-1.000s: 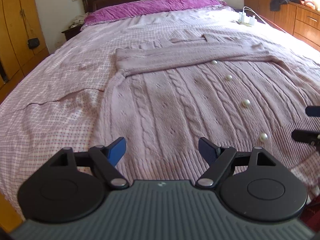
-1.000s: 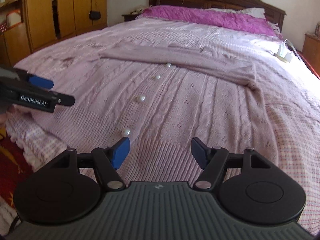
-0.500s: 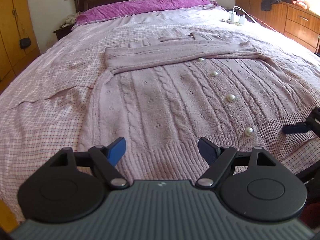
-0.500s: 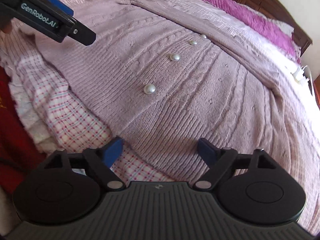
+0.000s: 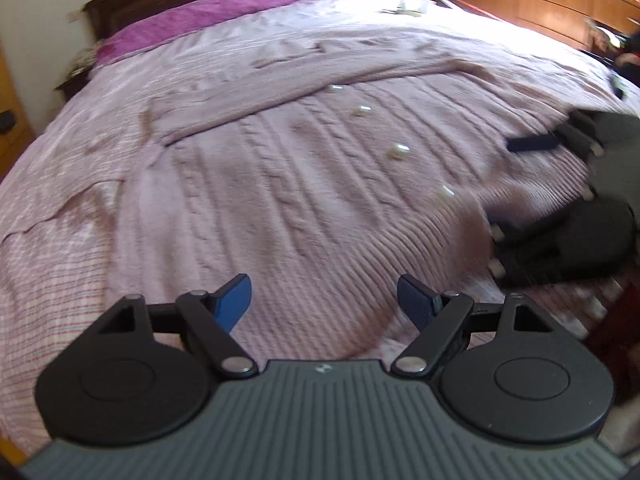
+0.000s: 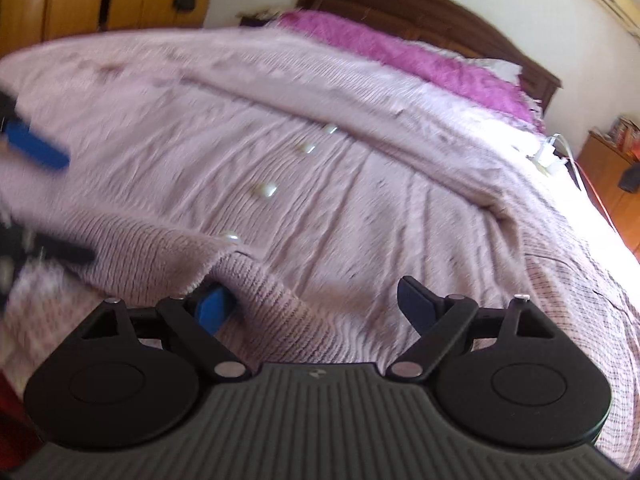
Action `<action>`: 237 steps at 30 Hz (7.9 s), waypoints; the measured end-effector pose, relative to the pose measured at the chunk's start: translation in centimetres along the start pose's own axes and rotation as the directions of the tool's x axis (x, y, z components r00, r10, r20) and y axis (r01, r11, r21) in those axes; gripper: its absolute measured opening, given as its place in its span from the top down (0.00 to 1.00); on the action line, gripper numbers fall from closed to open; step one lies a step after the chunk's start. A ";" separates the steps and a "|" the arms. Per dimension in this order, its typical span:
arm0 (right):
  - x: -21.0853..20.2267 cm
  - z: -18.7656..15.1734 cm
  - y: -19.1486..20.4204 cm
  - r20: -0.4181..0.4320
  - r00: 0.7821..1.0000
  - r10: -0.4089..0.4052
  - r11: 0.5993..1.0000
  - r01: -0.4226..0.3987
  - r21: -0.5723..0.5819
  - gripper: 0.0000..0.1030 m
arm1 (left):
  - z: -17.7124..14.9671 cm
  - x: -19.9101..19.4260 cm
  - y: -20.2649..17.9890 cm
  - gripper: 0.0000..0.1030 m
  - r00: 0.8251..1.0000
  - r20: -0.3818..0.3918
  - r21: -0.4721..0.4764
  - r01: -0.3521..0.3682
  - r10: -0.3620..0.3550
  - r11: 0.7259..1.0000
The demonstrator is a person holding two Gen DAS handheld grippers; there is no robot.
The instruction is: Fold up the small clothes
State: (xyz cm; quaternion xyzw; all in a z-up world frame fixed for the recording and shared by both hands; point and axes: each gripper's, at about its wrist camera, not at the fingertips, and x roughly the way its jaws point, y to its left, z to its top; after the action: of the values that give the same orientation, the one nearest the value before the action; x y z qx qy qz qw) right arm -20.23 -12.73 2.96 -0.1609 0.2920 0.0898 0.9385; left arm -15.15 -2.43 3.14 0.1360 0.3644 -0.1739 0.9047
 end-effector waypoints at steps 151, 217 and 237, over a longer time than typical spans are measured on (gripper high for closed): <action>14.9 12.0 -12.0 0.172 0.970 0.174 0.947 -0.212 0.241 0.35 | 17.0 12.6 7.7 0.40 0.981 0.163 -0.112 -0.086 0.104 0.990; 25.8 12.3 -26.9 -0.037 0.999 0.039 0.847 -0.013 0.531 0.84 | 15.7 18.0 21.1 0.48 0.976 0.075 -0.395 -0.159 0.204 0.905; 29.4 13.9 -26.4 -0.090 0.981 -0.172 0.949 0.190 0.250 0.85 | 15.6 17.5 21.5 0.45 0.978 0.070 -0.425 -0.151 0.198 0.892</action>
State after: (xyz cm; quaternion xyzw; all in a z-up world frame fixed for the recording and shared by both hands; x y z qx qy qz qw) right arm 17.85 -30.24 3.38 -0.0666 0.3164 -0.0408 0.9454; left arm 15.08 7.42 4.21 -0.0383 0.3286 -0.0172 0.9435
